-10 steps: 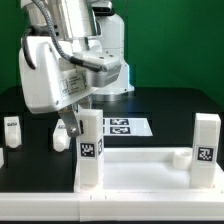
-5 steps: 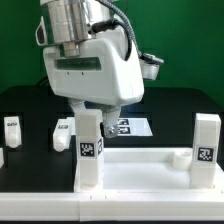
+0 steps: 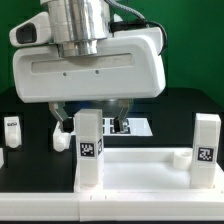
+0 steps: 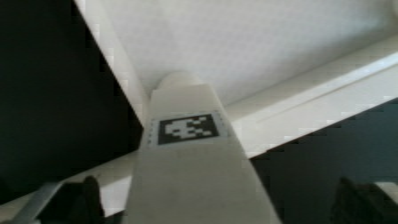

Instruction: Assemble desk

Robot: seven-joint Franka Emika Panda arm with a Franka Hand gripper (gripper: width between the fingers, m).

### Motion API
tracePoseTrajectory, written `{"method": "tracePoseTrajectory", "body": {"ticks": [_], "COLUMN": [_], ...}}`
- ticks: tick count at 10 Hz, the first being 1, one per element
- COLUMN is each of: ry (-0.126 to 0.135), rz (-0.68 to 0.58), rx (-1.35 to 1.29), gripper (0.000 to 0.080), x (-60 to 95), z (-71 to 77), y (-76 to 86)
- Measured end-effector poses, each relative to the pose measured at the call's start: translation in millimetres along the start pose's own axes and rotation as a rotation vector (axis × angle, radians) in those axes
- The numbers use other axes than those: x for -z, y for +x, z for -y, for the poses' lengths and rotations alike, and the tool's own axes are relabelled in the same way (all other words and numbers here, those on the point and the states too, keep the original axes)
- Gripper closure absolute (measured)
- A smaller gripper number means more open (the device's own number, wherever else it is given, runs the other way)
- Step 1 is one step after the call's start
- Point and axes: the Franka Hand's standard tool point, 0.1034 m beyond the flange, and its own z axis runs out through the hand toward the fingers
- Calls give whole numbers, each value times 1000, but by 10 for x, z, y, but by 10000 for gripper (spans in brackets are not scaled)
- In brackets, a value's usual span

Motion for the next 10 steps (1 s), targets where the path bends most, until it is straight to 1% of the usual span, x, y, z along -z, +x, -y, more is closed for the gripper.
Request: {"method": "tracePoseTrajectory", "body": {"ticks": [1,2,3,5,6,7,8,9,10], "ry": [0,0,-7,-11,-9,10,37,60,57], "rz": [0,1,0,3,10,19,23,31,32], "rx": [-39,-109,-193,-511,-673,-916,-1088,-1179,-1186], "gripper": [366,366,504,505,507,507,509,509,509], "x": [-2,-5,-8,-14,-19,-28,-34,-33,-35], "z": [-1,0,-36,-36,-41,-24,-12,-41,-27], "y": [-1,-2,0,-10,-18,-22,-16,-16,-22]}}
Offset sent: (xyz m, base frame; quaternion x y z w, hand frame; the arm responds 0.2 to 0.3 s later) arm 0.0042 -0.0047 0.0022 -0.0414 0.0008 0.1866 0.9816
